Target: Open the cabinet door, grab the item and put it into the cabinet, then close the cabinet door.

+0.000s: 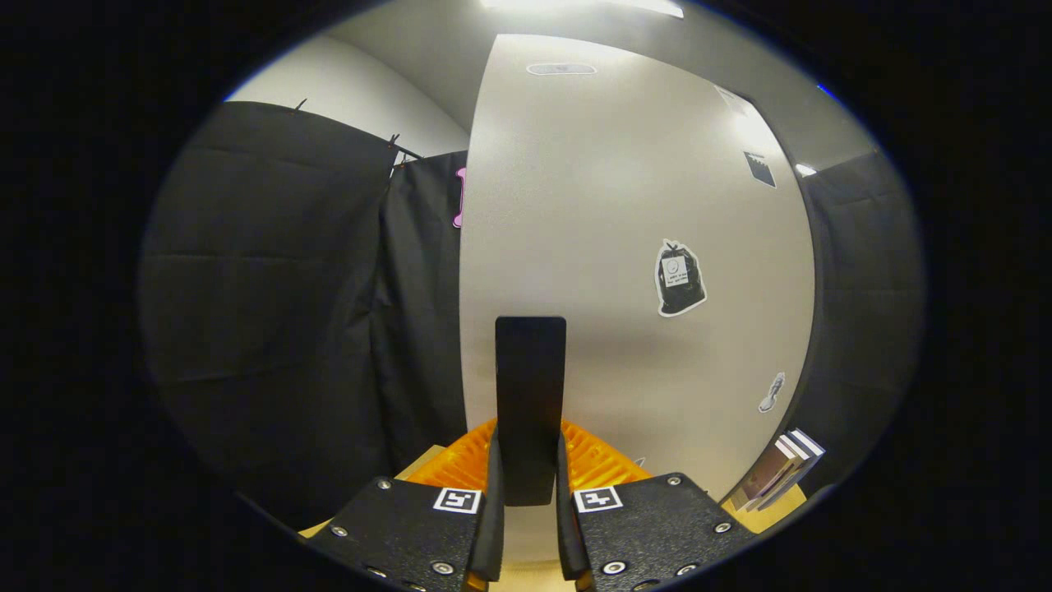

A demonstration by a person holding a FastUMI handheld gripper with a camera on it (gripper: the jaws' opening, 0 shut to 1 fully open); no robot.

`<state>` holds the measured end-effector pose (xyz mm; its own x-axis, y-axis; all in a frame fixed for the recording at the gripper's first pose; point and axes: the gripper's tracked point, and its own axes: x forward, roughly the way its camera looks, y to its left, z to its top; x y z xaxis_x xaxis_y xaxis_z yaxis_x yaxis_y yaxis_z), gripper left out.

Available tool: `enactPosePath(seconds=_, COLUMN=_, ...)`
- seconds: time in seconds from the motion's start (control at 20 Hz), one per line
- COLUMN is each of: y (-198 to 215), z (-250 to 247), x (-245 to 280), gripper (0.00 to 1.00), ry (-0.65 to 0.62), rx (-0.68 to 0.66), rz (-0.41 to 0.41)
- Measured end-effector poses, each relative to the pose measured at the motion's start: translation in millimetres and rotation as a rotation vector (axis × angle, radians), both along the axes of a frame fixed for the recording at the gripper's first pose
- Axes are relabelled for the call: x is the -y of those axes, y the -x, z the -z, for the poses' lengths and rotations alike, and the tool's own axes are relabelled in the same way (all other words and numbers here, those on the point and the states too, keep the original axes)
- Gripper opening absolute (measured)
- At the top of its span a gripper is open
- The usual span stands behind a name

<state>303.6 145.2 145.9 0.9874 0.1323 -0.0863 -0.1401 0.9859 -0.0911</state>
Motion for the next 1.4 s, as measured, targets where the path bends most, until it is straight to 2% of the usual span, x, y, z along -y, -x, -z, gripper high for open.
enactPosePath(seconds=0.7, y=20, z=0, x=13, gripper=0.26, ry=-0.002, rx=-0.013, rz=-0.003)
enactPosePath(seconds=1.05, y=27, z=-2, x=23, gripper=0.26, ry=-0.004, rx=-0.009, rz=0.037)
enactPosePath(seconds=1.4, y=36, z=-4, x=49, gripper=0.26, ry=-0.018, rx=0.008, rz=0.126)
